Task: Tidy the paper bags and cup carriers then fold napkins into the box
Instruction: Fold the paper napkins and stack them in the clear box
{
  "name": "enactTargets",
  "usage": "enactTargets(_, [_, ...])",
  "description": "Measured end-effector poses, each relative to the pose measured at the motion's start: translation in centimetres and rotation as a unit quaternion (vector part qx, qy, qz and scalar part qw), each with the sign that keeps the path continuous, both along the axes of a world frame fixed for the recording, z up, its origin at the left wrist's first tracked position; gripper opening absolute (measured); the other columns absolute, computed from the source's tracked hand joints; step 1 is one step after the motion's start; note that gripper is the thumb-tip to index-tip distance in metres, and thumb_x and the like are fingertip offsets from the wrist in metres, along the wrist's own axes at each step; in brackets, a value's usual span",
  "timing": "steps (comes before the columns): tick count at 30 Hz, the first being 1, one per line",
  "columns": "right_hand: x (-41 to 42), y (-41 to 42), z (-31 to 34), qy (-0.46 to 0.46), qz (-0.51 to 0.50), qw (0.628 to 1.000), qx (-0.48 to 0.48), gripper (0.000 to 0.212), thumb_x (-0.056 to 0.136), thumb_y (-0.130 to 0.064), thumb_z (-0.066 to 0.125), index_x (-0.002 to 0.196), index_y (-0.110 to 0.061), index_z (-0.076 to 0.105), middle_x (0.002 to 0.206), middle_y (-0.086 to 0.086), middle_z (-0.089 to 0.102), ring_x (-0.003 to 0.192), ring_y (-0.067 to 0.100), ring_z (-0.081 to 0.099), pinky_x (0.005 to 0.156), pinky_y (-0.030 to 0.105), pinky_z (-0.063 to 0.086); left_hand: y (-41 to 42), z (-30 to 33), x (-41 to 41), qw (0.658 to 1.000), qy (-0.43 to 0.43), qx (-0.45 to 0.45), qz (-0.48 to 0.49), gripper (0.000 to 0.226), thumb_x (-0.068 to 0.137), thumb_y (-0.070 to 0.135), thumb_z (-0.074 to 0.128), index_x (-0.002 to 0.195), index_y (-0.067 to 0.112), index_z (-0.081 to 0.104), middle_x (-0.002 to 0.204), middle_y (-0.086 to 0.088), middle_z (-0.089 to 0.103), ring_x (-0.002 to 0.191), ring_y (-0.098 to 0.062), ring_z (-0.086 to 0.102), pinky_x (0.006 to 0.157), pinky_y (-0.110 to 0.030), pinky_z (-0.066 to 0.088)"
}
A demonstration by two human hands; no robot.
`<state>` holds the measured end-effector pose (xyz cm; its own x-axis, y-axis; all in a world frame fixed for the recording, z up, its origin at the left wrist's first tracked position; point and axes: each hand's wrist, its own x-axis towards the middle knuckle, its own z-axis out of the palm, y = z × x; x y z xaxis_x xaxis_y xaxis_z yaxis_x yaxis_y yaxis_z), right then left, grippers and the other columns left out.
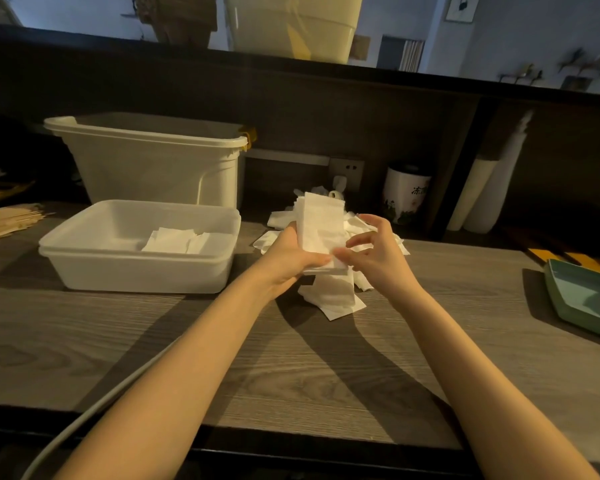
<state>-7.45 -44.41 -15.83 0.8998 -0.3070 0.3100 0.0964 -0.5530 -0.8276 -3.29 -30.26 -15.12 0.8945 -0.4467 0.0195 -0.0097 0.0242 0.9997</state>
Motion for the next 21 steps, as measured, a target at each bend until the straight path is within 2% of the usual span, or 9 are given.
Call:
enactTargets(4, [0.1, -1.1, -0.2, 0.021, -0.074, 0.996, -0.048, 0.036, 0.092, -0.032, 0.058, 0.122, -0.016, 0.047, 0.093, -0.001, 0.063, 0.072, 0.008, 0.06, 0.061, 0.022, 0.047, 0.4, 0.0, 1.0, 0.994, 0.022, -0.075, 0.071, 0.071, 0.076, -0.012, 0.064, 0.135, 0.015, 0.036, 0.132, -0.007, 0.05, 0.125, -0.024, 0.046, 0.1, -0.041, 0.045])
enactTargets(5, [0.2, -1.4, -0.4, 0.04, -0.093, 0.992, -0.07, 0.033, 0.093, -0.035, 0.056, 0.119, -0.016, 0.05, 0.092, 0.0, 0.065, 0.073, 0.01, 0.06, 0.06, 0.023, 0.047, 0.6, 0.0, 1.3, 0.991, 0.03, -0.089, 0.09, 0.071, 0.076, -0.012, 0.065, 0.135, 0.014, 0.035, 0.132, -0.008, 0.05, 0.124, -0.025, 0.047, 0.101, -0.042, 0.044])
enactTargets(8, [0.6, -1.8, -1.2, 0.144, -0.12, 0.972, -0.145, 0.04, 0.09, -0.049, 0.053, 0.118, -0.02, 0.05, 0.093, 0.0, 0.068, 0.083, 0.017, 0.064, 0.076, 0.036, 0.053, 0.9, 0.0, 2.0, 0.983, 0.06, -0.126, 0.119, 0.068, 0.076, -0.011, 0.065, 0.135, 0.009, 0.037, 0.13, -0.011, 0.052, 0.122, -0.027, 0.049, 0.101, -0.043, 0.044])
enactTargets(11, [0.8, -1.7, -1.8, 0.213, -0.113, 0.955, -0.175, 0.048, 0.086, -0.057, 0.053, 0.117, -0.022, 0.047, 0.102, 0.002, 0.067, 0.095, 0.022, 0.063, 0.085, 0.041, 0.051, 1.1, -0.2, 2.2, 0.98, 0.078, -0.138, 0.123, 0.064, 0.076, -0.011, 0.065, 0.132, 0.008, 0.04, 0.129, -0.012, 0.054, 0.121, -0.028, 0.05, 0.1, -0.042, 0.045])
enactTargets(13, [0.8, -1.6, -1.9, 0.219, -0.102, 0.954, -0.175, 0.048, 0.084, -0.055, 0.057, 0.117, -0.021, 0.046, 0.103, 0.002, 0.066, 0.095, 0.021, 0.062, 0.084, 0.042, 0.051, 1.1, -0.3, 2.3, 0.979, 0.082, -0.138, 0.126, 0.063, 0.077, -0.011, 0.064, 0.132, 0.007, 0.04, 0.129, -0.013, 0.054, 0.121, -0.028, 0.05, 0.1, -0.042, 0.045])
enactTargets(16, [0.8, -1.6, -1.8, 0.206, -0.07, 0.967, -0.132, 0.045, 0.082, -0.04, 0.068, 0.117, -0.022, 0.046, 0.103, 0.003, 0.064, 0.092, 0.02, 0.063, 0.083, 0.041, 0.053, 1.2, -0.3, 2.3, 0.978, 0.088, -0.142, 0.128, 0.062, 0.077, -0.012, 0.064, 0.132, 0.006, 0.041, 0.129, -0.013, 0.054, 0.12, -0.028, 0.051, 0.099, -0.042, 0.045])
enactTargets(21, [-0.1, -1.1, -0.7, 0.113, 0.018, 0.993, -0.018, 0.042, 0.089, -0.02, 0.063, 0.127, -0.017, 0.046, 0.094, 0.004, 0.065, 0.078, 0.013, 0.061, 0.064, 0.022, 0.047, 1.2, -0.4, 2.5, 0.977, 0.094, -0.133, 0.134, 0.055, 0.078, -0.01, 0.064, 0.126, 0.006, 0.045, 0.125, -0.012, 0.056, 0.119, -0.029, 0.052, 0.1, -0.045, 0.044])
